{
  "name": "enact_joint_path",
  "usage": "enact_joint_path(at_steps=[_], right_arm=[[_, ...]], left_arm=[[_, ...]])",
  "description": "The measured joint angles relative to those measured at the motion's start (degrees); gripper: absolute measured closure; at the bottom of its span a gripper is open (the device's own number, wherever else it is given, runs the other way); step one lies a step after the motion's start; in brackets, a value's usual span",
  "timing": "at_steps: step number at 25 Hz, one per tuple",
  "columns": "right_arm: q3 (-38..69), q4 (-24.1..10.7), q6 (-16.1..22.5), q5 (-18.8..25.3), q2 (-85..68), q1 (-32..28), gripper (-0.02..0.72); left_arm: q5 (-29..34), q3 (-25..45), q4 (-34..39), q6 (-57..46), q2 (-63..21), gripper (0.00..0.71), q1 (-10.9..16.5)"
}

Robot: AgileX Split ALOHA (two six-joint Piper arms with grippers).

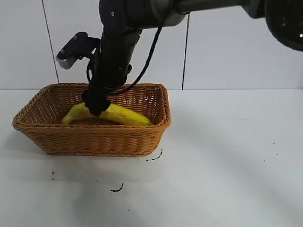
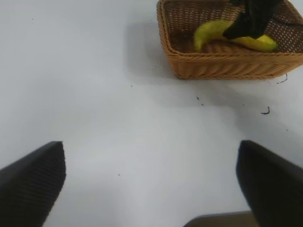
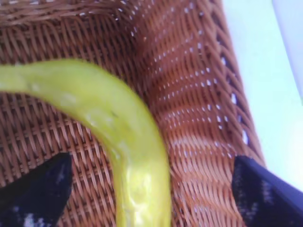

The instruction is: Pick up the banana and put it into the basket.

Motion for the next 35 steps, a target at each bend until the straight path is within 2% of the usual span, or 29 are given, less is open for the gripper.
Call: enact_joint_path(at_steps=[4, 7, 14, 19, 24, 31, 35], right_arm=[[-0.1, 1.1, 6.5, 2.4, -2.0, -5.3, 0.014], [-0.1, 2.4, 9.1, 5.1, -2.0, -11.4, 0.014], [-0.1, 4.5, 9.4, 8.8, -2.0, -26.3, 0.014], [-0.1, 9.1, 9.4, 13.0, -2.0, -34.4, 0.014], [-0.1, 11.1, 9.4, 17.2, -2.0, -37.3, 0.014], [0.6, 12.5, 9.4, 17.7, -2.9, -37.6, 0.014], [6.4, 13.0, 9.4, 17.7, -8.2, -37.6, 0.014]], left_arm=[[0.0, 0.0, 0.0, 0.0, 0.0, 0.015, 0.0], [0.0, 0.0, 0.0, 0.0, 0.0, 0.015, 0.0], [0.0, 0.0, 0.0, 0.0, 0.0, 0.015, 0.0], [0.0, 0.0, 0.0, 0.0, 0.0, 0.015, 0.0], [0.0, 0.0, 0.0, 0.0, 0.0, 0.015, 0.0], [0.0, 0.0, 0.0, 0.0, 0.0, 0.015, 0.0], [0.0, 0.0, 0.0, 0.0, 0.0, 0.015, 0.0]])
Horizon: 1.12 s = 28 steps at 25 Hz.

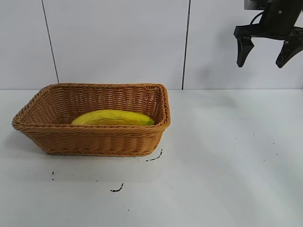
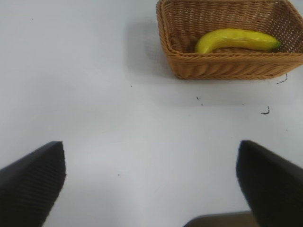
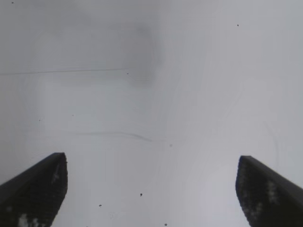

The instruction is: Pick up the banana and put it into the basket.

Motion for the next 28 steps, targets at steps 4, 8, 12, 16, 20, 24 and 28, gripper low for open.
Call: enact_joint_path(at_steps=[4, 8, 12, 16, 20, 24, 28], right_arm=[[11.1, 0.0, -0.6, 0.0, -10.0, 0.0, 0.014], [24.7, 0.2, -1.0, 0.0, -22.4, 0.0, 0.014], [38.6, 0.2, -2.8, 0.0, -35.5, 0.0, 0.014], [52.3, 0.2, -4.3, 0.0, -48.3, 0.0, 0.014], [65.7, 0.2, -4.7, -2.1, -60.5, 0.0, 0.014], [78.5, 0.2, -5.4, -7.0, -74.1, 0.0, 0.014], [88.3, 0.2, -5.4, -9.6, -88.1, 0.0, 0.014]], left_arm=[[0.0, 0.0, 0.0, 0.0, 0.0, 0.015, 0.0], [0.0, 0.0, 0.0, 0.0, 0.0, 0.015, 0.0], [0.0, 0.0, 0.0, 0.0, 0.0, 0.015, 0.0], [0.0, 0.0, 0.0, 0.0, 0.0, 0.015, 0.0], [0.0, 0.0, 0.0, 0.0, 0.0, 0.015, 0.0], [0.0, 0.0, 0.0, 0.0, 0.0, 0.015, 0.0], [0.0, 0.0, 0.0, 0.0, 0.0, 0.015, 0.0]])
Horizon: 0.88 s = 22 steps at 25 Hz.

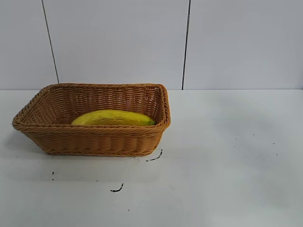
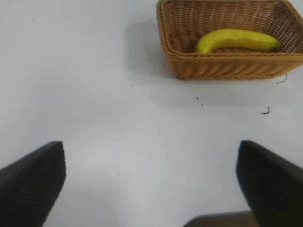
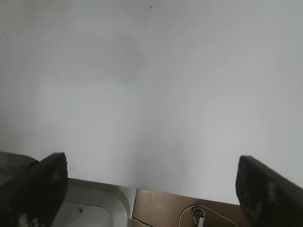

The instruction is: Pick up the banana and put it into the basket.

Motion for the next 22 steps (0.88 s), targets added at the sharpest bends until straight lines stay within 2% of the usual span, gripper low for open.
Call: enact_joint_path(at_steps=[9, 22], right_arm=[[1.5, -0.2, 0.0, -1.6, -24.2, 0.0, 0.014], [1.5, -0.2, 0.0, -1.5, -37.3, 0.0, 0.014]], left_arm=[[0.0, 0.0, 0.0, 0.0, 0.0, 0.015, 0.0], [0.0, 0.0, 0.0, 0.0, 0.0, 0.015, 0.0]])
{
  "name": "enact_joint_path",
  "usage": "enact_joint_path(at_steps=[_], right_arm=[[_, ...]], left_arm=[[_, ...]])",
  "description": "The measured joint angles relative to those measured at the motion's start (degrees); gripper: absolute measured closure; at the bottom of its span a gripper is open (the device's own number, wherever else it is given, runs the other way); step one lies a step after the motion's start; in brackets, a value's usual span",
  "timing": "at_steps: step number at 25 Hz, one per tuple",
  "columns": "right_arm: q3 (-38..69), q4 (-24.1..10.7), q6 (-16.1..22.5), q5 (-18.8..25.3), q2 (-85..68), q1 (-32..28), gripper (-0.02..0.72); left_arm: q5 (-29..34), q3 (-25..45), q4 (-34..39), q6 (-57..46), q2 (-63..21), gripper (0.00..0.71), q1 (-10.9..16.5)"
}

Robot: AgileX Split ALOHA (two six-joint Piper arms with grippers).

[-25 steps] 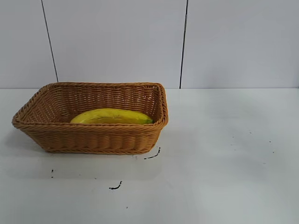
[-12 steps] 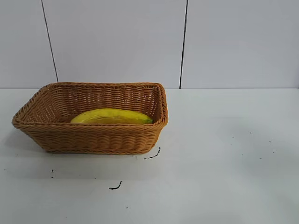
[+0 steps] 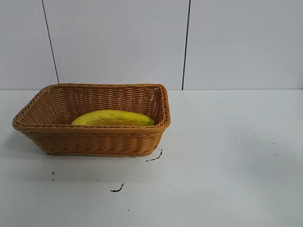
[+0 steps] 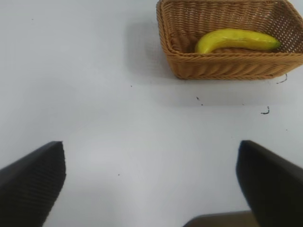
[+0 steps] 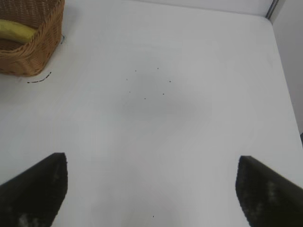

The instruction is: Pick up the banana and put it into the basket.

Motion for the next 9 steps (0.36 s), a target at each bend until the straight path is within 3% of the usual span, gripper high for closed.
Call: enact_joint_path(at_steps=[9], right_arm=[[0.0, 0.2, 0.0, 0.0, 0.0, 0.0, 0.014]], left_arm=[[0.0, 0.0, 0.0, 0.0, 0.0, 0.015, 0.0]])
